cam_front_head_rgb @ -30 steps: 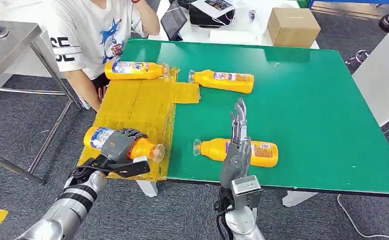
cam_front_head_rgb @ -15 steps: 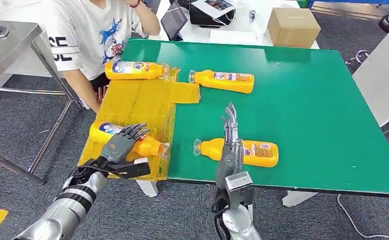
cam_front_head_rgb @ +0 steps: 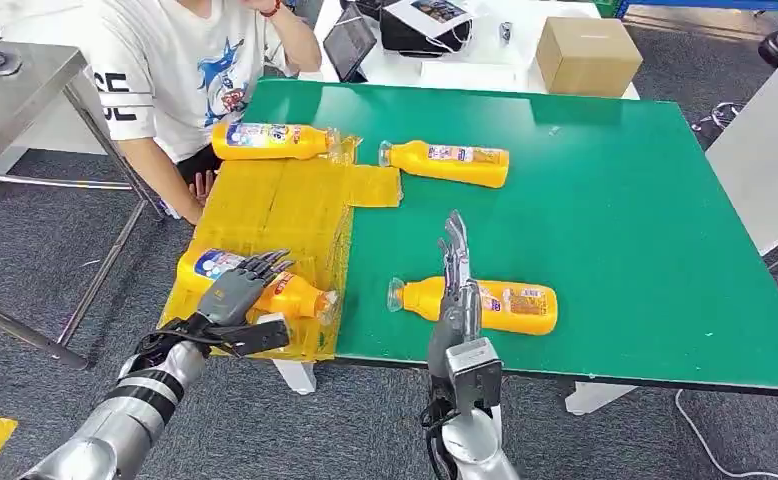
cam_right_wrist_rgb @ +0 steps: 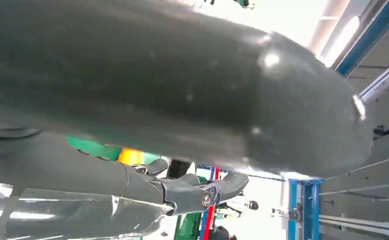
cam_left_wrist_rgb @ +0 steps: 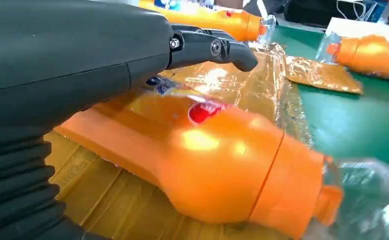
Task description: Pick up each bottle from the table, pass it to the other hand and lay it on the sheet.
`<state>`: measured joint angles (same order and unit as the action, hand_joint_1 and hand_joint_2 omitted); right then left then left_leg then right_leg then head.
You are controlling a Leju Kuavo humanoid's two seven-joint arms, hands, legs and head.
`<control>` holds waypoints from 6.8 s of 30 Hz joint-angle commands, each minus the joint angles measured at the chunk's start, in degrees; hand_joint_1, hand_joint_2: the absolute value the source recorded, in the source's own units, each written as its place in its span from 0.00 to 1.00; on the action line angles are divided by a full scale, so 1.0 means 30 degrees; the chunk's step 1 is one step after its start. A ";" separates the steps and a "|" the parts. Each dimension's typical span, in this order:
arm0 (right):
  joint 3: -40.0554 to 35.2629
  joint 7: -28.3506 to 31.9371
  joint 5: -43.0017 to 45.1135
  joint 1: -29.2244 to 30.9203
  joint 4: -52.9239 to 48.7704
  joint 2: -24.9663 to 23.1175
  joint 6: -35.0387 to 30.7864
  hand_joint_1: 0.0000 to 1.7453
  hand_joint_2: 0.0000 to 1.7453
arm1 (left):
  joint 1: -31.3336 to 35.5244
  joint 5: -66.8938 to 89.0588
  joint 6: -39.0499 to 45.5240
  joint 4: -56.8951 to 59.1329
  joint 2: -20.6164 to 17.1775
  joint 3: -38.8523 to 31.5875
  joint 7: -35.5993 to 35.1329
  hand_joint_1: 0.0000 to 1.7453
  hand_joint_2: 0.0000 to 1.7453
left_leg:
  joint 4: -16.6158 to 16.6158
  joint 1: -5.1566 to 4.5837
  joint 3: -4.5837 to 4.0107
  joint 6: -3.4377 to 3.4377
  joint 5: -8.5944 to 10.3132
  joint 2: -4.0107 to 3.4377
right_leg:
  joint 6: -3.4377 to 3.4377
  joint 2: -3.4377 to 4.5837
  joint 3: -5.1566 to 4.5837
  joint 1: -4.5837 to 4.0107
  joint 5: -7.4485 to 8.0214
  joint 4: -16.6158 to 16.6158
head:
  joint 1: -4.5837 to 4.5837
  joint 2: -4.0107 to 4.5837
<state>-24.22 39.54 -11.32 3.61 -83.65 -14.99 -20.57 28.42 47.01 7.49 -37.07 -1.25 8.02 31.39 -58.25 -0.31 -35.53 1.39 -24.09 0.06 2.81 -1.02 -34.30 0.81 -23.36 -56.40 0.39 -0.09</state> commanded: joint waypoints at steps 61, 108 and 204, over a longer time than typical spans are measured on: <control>0.1031 -1.0104 -0.9619 0.6427 1.0223 0.7055 0.7147 0.00 1.00 | -0.4937 -1.1458 0.1883 -0.7177 0.4504 -0.4057 0.2871 0.00 1.00 | 0.0007 -0.0007 0.0028 -0.0014 -0.0028 -0.0018 | -0.0008 0.0035 0.0029 -0.0001 0.0003 0.0052 | 0.0001 0.0000; -0.4844 -1.2007 -1.0323 0.7695 1.3494 0.9288 0.9518 1.00 1.00 | -0.3475 -1.1576 0.1154 -0.4282 0.4663 -0.3662 0.2616 0.00 1.00 | 0.0041 0.0022 0.0193 -0.0024 -0.0008 0.0059 | -0.0023 -0.0034 0.0216 -0.0030 0.0008 0.0114 | 0.0007 0.0000; -0.1362 0.0154 -0.7461 0.2762 1.2135 -0.0031 -0.2951 0.99 1.00 | -0.4745 -2.1405 -0.9207 -0.8116 0.4106 0.2978 -0.1749 0.00 1.00 | 0.0017 0.0005 0.0033 -0.0015 -0.0033 -0.0017 | -0.0010 0.0038 0.0025 -0.0006 -0.0007 0.0047 | 0.0007 0.0000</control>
<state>-25.75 39.69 -33.99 8.26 -54.54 -15.41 -29.51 11.63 -17.55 -20.24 -65.55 13.03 14.36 26.08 -58.25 -0.32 -35.59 1.41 -24.16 0.03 2.84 -0.97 -34.37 0.81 -23.36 -56.32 0.42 -0.09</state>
